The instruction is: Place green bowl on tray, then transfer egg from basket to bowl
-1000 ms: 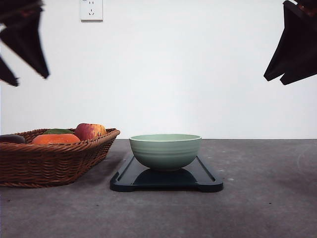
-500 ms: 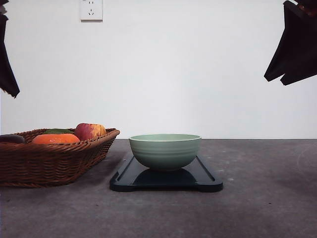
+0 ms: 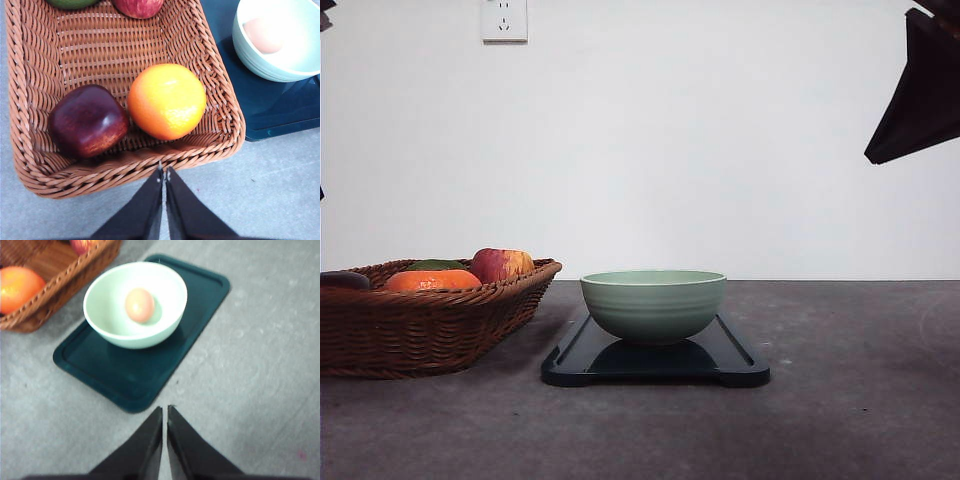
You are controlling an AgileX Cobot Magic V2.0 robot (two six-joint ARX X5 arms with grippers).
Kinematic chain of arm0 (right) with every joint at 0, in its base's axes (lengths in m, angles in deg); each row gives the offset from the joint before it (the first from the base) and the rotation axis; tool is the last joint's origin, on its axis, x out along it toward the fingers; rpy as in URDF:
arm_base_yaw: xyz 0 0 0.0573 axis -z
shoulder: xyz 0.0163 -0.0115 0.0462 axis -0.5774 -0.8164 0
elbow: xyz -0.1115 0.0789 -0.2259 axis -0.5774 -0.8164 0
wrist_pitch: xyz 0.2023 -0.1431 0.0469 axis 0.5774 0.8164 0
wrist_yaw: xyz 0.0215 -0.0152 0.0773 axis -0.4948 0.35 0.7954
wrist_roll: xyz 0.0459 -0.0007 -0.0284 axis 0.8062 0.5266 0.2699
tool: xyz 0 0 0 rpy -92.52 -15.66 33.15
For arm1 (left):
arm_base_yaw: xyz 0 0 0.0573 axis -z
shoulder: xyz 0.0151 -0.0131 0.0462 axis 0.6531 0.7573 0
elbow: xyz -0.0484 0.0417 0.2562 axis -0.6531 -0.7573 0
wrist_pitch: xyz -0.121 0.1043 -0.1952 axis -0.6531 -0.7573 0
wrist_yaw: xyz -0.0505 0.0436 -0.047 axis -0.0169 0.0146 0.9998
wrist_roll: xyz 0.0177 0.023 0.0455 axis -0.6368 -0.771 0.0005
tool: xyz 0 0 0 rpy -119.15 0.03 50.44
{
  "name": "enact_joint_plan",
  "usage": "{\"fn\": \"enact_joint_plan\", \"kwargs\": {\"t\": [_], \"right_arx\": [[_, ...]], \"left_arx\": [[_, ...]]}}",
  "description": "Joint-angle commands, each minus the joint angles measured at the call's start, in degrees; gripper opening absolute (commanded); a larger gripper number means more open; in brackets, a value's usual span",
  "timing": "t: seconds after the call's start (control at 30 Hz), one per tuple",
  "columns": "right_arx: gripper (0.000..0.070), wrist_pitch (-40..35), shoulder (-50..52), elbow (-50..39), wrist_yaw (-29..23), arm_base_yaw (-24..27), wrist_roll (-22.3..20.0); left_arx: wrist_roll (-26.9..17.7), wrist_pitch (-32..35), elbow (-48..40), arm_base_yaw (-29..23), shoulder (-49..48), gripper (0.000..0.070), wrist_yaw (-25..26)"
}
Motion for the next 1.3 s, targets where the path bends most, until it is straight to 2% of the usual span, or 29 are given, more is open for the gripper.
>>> {"fn": "enact_joint_plan", "kwargs": {"t": [0.0, 0.23, 0.33, 0.4, 0.43, 0.63, 0.73, 1.1, 1.27], "right_arx": [[0.0006, -1.1, -0.4, -0.1, 0.0, -0.2, -0.2], [0.0006, -1.2, -0.4, -0.1, 0.0, -0.2, -0.2], [0.0006, -1.2, -0.4, -0.1, 0.0, -0.2, -0.2], [0.0005, -1.2, -0.4, -0.1, 0.0, -0.2, -0.2], [0.0005, -1.2, -0.4, -0.1, 0.0, -0.2, -0.2], [0.0006, -1.2, -0.4, -0.1, 0.0, -0.2, -0.2], [0.0005, -1.2, -0.4, -0.1, 0.0, -0.2, -0.2], [0.0005, -1.2, -0.4, -0.1, 0.0, -0.2, -0.2], [0.0005, -1.3, -0.4, -0.1, 0.0, -0.2, -0.2]], "left_arx": [[0.0, 0.3, 0.3, 0.2, 0.2, 0.0, 0.2], [0.0, 0.2, 0.2, 0.2, 0.0, 0.0, 0.2], [-7.8, 1.5, -0.4, -1.5, -1.1, 0.0, -0.7], [-11.6, 5.2, -2.8, -3.8, -3.7, 0.0, -0.7], [-12.0, 7.9, -4.7, -5.1, -5.6, 0.0, -0.7], [-12.1, 24.0, -18.1, -13.1, -18.2, 0.0, -0.7], [-12.1, 28.9, -24.8, -17.0, -25.4, 0.0, -0.7], [-12.3, 29.3, -36.8, -24.5, -43.9, 0.0, -0.9], [-12.4, 28.0, -36.7, -25.3, -45.5, 0.0, -2.5]]}}
